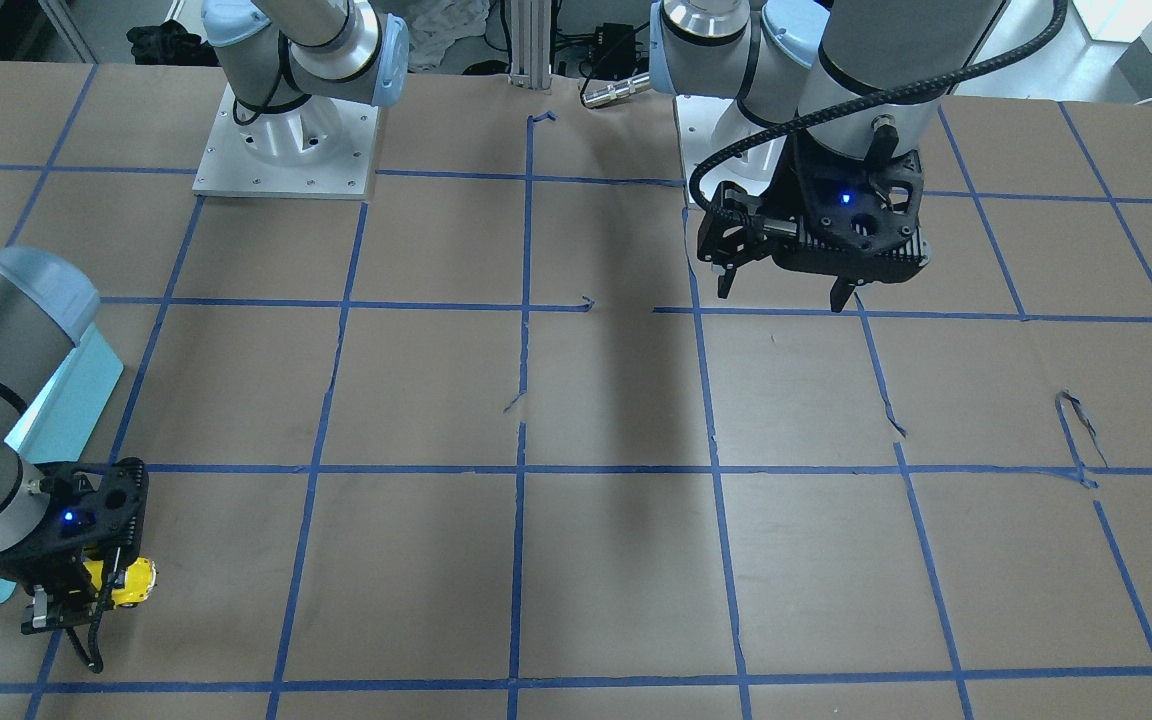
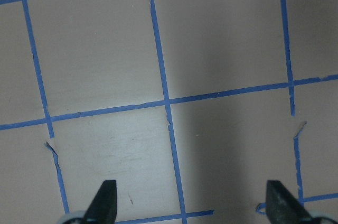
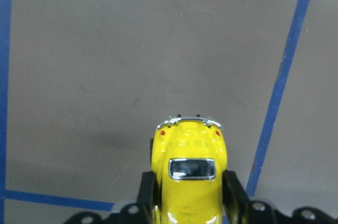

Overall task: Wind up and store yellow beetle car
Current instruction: 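Carry the yellow car into the blue bin and open the right gripper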

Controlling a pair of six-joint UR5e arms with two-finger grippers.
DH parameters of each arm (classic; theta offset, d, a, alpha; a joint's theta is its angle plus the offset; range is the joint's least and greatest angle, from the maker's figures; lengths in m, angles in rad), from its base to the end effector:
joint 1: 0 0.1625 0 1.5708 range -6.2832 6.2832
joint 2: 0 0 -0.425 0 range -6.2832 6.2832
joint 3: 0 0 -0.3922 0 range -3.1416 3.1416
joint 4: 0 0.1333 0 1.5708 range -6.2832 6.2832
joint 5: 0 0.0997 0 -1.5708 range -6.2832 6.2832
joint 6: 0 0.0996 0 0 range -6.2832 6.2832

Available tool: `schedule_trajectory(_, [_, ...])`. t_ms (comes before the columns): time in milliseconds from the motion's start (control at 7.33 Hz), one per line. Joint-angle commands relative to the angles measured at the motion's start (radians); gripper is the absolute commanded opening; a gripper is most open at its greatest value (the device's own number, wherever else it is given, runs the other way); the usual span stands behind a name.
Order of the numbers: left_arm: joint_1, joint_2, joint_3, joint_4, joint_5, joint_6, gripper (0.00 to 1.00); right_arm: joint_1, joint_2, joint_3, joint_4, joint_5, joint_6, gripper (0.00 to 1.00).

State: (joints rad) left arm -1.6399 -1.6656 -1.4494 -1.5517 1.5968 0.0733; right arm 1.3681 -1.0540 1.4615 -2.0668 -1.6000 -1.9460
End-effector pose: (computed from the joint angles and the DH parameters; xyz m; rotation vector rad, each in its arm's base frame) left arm -0.1674 -0.5261 0.5011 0.2207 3.1069 -0.0711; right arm -0.0088 -0.6906 0.2862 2.3330 -1.9642 0.0252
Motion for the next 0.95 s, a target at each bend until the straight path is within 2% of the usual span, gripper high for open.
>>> schedule_trajectory(0, [0.000, -0.002, 0.003, -0.001, 0.002, -0.001, 1.00, -0.016, -0.122, 0.005, 0.124, -0.006, 0.024, 0.00])
schedule_trajectory(136, [0.000, -0.005, 0.004, -0.001, 0.002, -0.003, 1.00, -0.080, -0.139, 0.008, 0.149, -0.005, 0.021, 0.00])
schedule_trajectory(273, [-0.003, -0.002, 0.003, -0.002, 0.002, -0.004, 1.00, -0.192, -0.142, 0.014, 0.178, 0.009, 0.016, 0.00])
schedule_trajectory(545, [-0.003, 0.000, 0.000, -0.001, 0.002, -0.003, 1.00, -0.285, -0.138, 0.040, 0.192, -0.006, -0.030, 0.00])
schedule_trajectory(682, [-0.003, 0.001, 0.001, -0.001, 0.002, -0.003, 1.00, -0.343, -0.136, 0.095, 0.179, 0.000, -0.045, 0.00])
schedule_trajectory(818, [-0.003, 0.003, 0.000, -0.001, 0.002, -0.003, 1.00, -0.371, -0.130, 0.170, 0.051, -0.020, -0.051, 0.00])
